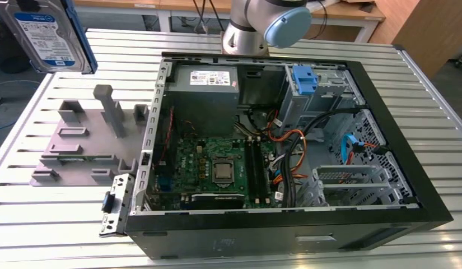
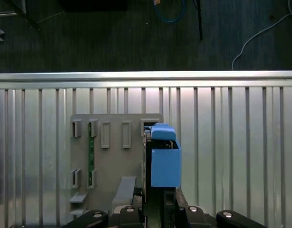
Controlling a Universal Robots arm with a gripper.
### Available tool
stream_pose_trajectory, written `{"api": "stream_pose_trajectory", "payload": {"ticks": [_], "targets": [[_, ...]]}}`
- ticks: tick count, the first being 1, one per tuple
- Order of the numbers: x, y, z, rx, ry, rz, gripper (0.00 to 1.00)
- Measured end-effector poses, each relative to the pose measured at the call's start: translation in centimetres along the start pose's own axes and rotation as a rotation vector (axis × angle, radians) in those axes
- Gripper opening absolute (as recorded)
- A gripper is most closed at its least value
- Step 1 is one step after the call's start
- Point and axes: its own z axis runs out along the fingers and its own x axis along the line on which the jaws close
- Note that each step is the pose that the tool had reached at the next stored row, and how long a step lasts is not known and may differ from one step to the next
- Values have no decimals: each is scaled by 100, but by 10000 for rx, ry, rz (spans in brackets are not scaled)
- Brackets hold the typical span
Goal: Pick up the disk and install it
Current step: 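Pick up the disk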
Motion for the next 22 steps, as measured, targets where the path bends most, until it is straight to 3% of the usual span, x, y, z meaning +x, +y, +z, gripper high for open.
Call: {"api": "stream_pose_trajectory", "payload": {"ticks": [22], "targets": [[0, 0, -75, 0, 0, 0, 35]]}}
